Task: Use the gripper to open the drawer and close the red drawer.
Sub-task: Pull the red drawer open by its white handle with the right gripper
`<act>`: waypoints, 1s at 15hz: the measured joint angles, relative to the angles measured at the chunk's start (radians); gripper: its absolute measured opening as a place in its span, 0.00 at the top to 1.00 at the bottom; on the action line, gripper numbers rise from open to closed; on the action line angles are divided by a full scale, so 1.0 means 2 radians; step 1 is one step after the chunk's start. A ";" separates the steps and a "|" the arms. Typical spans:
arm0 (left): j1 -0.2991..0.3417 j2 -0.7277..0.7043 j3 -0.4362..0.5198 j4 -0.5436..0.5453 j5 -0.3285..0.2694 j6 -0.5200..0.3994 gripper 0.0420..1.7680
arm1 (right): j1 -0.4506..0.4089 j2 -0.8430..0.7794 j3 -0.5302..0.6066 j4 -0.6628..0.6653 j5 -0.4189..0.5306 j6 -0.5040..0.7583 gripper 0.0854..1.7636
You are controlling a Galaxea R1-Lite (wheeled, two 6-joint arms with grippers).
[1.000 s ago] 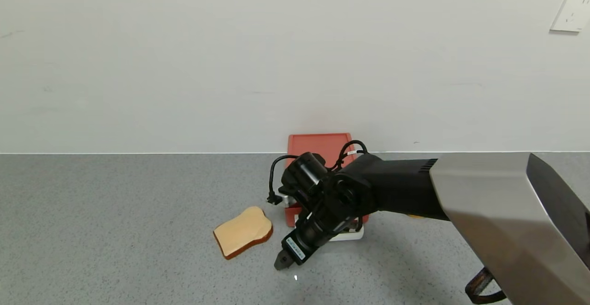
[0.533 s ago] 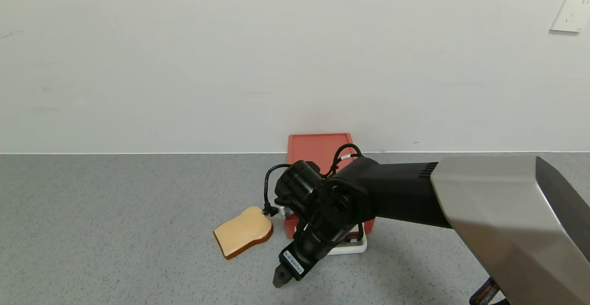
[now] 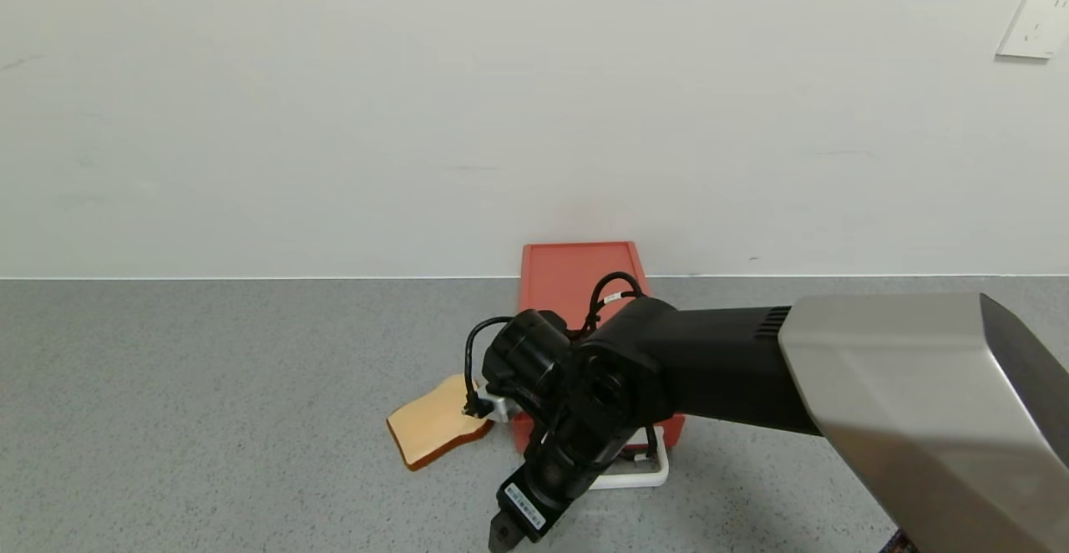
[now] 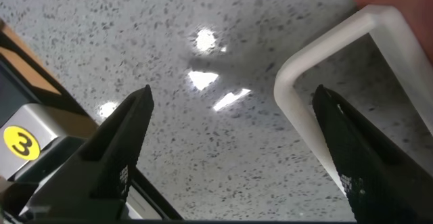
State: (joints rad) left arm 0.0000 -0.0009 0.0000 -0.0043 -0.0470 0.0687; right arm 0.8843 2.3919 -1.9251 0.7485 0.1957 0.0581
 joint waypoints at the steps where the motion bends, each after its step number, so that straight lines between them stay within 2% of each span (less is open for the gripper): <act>1: 0.000 0.000 0.000 0.000 0.000 0.000 0.03 | 0.003 -0.002 0.006 0.000 0.000 0.000 0.03; 5: 0.000 0.000 0.000 0.000 0.000 0.000 0.03 | 0.011 -0.011 0.027 -0.001 -0.001 0.001 0.03; 15: 0.000 0.000 0.000 0.000 0.001 -0.001 0.03 | 0.016 -0.024 0.032 -0.001 0.003 0.007 0.03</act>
State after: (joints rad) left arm 0.0000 -0.0009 0.0000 -0.0043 -0.0460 0.0672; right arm 0.9164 2.3438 -1.8617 0.7470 0.2011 0.0726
